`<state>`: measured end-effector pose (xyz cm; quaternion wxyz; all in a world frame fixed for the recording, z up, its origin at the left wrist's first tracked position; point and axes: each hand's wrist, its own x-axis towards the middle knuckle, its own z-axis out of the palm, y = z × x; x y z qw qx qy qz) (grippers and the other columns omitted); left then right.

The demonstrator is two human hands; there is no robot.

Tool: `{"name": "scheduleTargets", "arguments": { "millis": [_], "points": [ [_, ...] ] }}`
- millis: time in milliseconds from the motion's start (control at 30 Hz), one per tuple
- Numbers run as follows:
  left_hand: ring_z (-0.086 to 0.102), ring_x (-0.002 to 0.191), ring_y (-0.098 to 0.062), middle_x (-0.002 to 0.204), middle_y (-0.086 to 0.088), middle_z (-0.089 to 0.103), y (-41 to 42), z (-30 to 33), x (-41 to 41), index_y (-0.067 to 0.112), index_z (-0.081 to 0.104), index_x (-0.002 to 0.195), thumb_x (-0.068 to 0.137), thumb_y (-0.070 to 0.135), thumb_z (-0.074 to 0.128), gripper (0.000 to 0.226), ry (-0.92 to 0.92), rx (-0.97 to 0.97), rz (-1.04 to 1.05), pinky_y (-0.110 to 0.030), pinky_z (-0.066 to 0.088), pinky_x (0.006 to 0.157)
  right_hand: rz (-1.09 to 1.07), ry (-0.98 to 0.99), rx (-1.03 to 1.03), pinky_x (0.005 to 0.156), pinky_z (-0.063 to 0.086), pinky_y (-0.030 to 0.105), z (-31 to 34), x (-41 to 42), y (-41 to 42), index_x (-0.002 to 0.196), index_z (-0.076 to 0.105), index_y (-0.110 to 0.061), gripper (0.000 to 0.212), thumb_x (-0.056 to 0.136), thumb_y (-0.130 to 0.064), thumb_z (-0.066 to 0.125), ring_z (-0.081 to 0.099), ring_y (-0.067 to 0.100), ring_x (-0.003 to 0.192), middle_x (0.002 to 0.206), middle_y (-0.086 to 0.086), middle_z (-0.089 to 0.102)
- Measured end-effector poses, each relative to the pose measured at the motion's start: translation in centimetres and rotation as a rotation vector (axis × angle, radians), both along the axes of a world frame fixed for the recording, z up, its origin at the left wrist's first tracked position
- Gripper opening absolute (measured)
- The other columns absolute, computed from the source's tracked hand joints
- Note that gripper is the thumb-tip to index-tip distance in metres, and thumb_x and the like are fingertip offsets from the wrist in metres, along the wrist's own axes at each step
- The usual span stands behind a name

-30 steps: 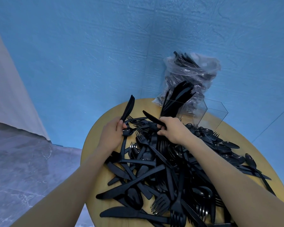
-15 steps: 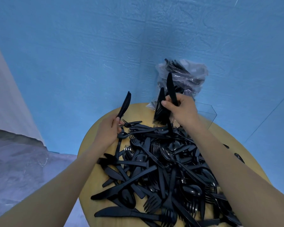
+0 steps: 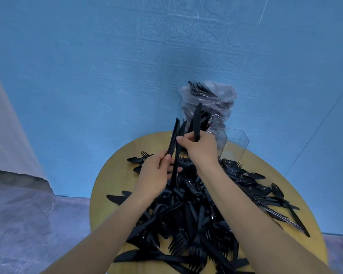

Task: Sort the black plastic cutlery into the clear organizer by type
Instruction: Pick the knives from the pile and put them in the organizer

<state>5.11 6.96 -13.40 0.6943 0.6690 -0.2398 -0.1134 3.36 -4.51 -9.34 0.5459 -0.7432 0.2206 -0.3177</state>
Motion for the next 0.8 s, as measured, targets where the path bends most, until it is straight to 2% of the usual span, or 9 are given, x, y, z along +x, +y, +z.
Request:
{"name": "scheduleTargets", "arguments": {
  "millis": [67,167,300,400,500,533,600,700,800],
  "points": [
    [0.066,0.062,-0.002,0.088,-0.003,0.065,-0.1,-0.1,-0.8,0.024,0.055,0.111,0.102,0.013,0.035,0.025,-0.01,0.024,0.035,-0.014,0.051,0.058,-0.033,-0.005,0.014,0.068,0.046,0.029,-0.3,-0.3,0.6,0.07,0.06,-0.01,0.017,0.079,-0.015,0.074,0.051,0.009,0.06,0.062,-0.006,0.055],
    [0.054,0.05,0.002,0.081,0.003,0.062,-0.4,-0.4,-1.5,0.018,0.057,0.116,0.102,0.014,0.035,0.026,-0.07,0.097,0.056,-0.013,0.044,0.051,-0.068,-0.017,0.063,0.061,0.04,0.02,-0.7,-0.7,1.1,0.071,0.059,-0.009,0.018,0.079,-0.014,0.074,0.049,0.007,0.057,0.061,-0.006,0.053],
    [0.046,0.052,0.0,0.078,0.003,0.06,-0.5,-0.8,-2.0,0.026,0.055,0.114,0.102,0.019,0.034,0.025,-0.157,0.157,0.067,-0.025,0.04,0.058,-0.094,-0.001,0.105,0.058,0.039,0.019,-1.0,-1.1,1.2,0.069,0.056,-0.01,0.022,0.08,-0.016,0.074,0.05,0.008,0.058,0.062,-0.004,0.053],
    [0.043,0.051,0.0,0.066,0.007,0.052,-0.2,-1.0,-2.2,0.022,0.057,0.105,0.102,0.022,0.034,0.023,-0.246,0.201,0.049,-0.022,0.036,0.058,-0.026,0.018,0.139,0.058,0.038,0.02,-0.9,-1.5,1.4,0.072,0.053,-0.011,0.023,0.083,-0.02,0.071,0.046,0.009,0.059,0.064,-0.003,0.05],
    [0.041,0.052,-0.004,0.06,0.005,0.047,0.3,-1.3,-2.1,0.015,0.059,0.099,0.102,0.02,0.036,0.024,-0.158,0.174,0.05,-0.026,0.038,0.058,0.124,0.134,0.177,0.055,0.034,0.022,-0.8,-2.3,1.2,0.087,0.054,-0.014,0.025,0.093,-0.038,0.055,0.043,0.01,0.06,0.076,-0.001,0.053],
    [0.042,0.053,-0.006,0.06,0.005,0.047,0.5,-1.5,-2.0,0.014,0.059,0.096,0.102,0.019,0.036,0.024,-0.115,0.158,0.056,-0.027,0.039,0.058,0.152,0.181,0.206,0.052,0.032,0.022,-0.9,-2.5,1.1,0.093,0.055,-0.014,0.027,0.098,-0.039,0.046,0.042,0.01,0.06,0.079,0.0,0.055],
    [0.046,0.054,-0.007,0.061,0.003,0.049,0.8,-1.7,-1.8,0.015,0.059,0.089,0.102,0.018,0.036,0.026,-0.044,0.134,0.075,-0.024,0.042,0.058,0.178,0.23,0.269,0.051,0.032,0.023,-1.4,-2.9,1.0,0.097,0.057,-0.015,0.026,0.102,-0.029,0.035,0.04,0.01,0.06,0.081,0.002,0.055],
    [0.054,0.06,-0.005,0.072,0.0,0.055,0.9,-1.8,-1.9,0.018,0.06,0.09,0.101,0.013,0.037,0.026,0.078,0.04,0.068,-0.021,0.052,0.063,0.219,0.245,0.222,0.053,0.04,0.02,-2.3,-3.5,2.0,0.095,0.062,-0.007,0.026,0.101,-0.012,0.037,0.045,0.008,0.058,0.078,0.001,0.053],
    [0.065,0.071,-0.005,0.086,-0.005,0.062,1.0,-1.8,-2.3,0.016,0.061,0.106,0.101,0.01,0.036,0.027,0.144,-0.038,0.024,-0.02,0.055,0.066,0.191,0.217,0.143,0.051,0.044,0.021,-3.3,-3.6,3.0,0.078,0.063,0.003,0.03,0.098,-0.011,0.046,0.051,0.007,0.049,0.063,0.001,0.054]
  ]
}}
